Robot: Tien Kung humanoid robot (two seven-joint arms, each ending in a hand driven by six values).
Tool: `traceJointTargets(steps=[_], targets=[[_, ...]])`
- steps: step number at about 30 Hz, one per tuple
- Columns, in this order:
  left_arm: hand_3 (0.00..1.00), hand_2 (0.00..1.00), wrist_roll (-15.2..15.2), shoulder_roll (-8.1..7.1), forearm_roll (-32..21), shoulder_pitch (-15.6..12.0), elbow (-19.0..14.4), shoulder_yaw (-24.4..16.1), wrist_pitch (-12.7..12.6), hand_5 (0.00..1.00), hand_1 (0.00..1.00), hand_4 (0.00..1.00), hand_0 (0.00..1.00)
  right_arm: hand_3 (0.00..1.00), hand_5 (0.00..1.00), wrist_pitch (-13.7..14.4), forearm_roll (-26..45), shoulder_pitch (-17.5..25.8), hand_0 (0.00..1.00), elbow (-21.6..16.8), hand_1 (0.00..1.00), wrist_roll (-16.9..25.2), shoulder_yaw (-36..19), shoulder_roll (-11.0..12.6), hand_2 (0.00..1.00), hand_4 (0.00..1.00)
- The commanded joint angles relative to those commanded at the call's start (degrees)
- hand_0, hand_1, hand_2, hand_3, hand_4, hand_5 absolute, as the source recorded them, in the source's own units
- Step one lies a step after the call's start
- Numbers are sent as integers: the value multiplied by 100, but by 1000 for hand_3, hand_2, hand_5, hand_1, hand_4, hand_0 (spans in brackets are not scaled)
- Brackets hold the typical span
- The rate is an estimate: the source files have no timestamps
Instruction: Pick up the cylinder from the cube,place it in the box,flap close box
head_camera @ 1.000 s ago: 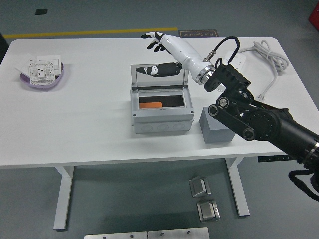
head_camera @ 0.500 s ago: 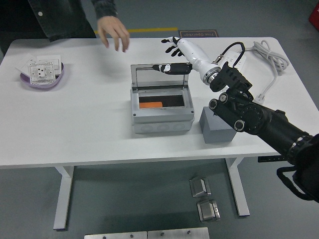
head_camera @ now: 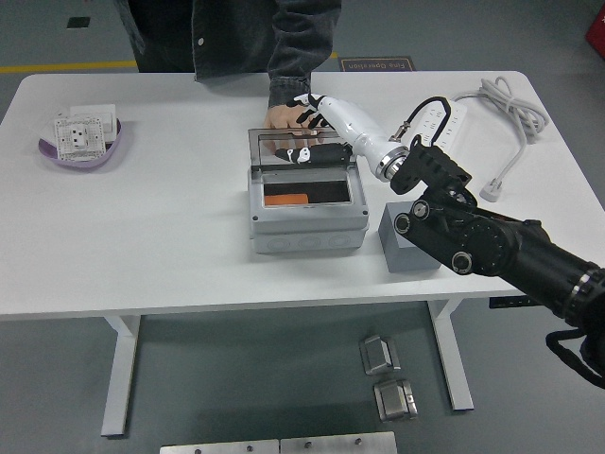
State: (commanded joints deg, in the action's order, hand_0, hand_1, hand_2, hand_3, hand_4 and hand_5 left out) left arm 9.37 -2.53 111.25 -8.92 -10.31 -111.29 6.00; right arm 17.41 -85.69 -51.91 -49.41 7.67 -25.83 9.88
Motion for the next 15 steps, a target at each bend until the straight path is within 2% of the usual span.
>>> traceJointTargets(steps=[6, 15], targets=[[583, 542, -6, 10, -52, -15, 0, 16, -11, 95, 574, 399, 625, 806, 588, 7, -44, 181, 603, -536, 604, -106, 162, 227, 667, 916], [583, 542, -20, 14, -156, -33, 0, 54, -31, 94, 574, 400, 625, 805, 596, 55, -281, 630, 593, -1309, 601, -283, 106, 596, 668, 911]])
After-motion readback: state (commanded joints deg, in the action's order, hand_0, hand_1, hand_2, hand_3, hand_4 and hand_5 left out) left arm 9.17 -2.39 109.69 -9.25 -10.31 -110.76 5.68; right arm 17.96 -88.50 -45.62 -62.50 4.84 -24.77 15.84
